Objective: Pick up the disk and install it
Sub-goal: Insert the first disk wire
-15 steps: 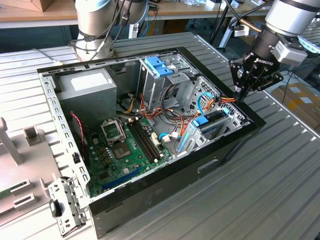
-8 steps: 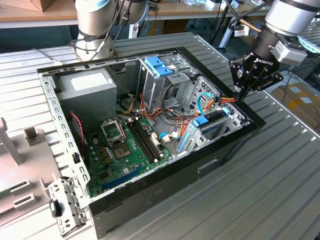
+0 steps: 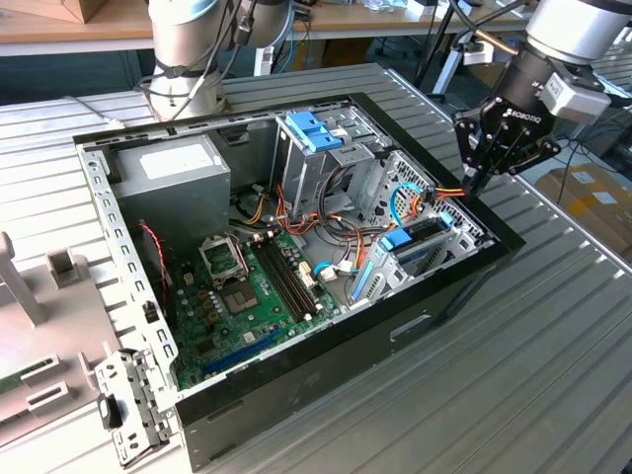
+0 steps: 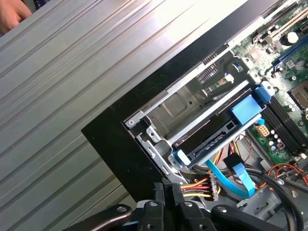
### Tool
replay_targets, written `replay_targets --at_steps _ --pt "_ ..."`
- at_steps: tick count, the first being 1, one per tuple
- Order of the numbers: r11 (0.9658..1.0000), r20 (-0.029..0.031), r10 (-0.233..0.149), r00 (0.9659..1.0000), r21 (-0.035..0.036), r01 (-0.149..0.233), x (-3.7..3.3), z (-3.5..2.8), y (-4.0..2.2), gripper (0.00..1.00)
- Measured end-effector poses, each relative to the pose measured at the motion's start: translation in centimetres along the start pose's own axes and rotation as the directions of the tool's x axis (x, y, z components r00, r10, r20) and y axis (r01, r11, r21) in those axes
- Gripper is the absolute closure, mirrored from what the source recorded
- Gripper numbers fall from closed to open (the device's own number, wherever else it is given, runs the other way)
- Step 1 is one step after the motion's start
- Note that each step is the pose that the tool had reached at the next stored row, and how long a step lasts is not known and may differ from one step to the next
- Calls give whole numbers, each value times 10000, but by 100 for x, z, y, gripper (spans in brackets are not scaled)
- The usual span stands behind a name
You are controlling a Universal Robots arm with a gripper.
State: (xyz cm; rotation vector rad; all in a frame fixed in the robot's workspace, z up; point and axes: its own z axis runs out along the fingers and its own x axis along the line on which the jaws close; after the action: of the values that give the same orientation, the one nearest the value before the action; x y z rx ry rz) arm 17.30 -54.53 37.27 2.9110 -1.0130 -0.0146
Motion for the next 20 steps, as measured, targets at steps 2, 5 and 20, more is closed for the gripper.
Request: replay_targets --at_steps 2,5,20 --pt "10000 21 2 10000 30 -2 -29 0 9 83" --pt "10000 64 4 10000 91 -4 -86 2 42 83" --pt "9984 164 525 9985 178 -527 -313 38 216 83"
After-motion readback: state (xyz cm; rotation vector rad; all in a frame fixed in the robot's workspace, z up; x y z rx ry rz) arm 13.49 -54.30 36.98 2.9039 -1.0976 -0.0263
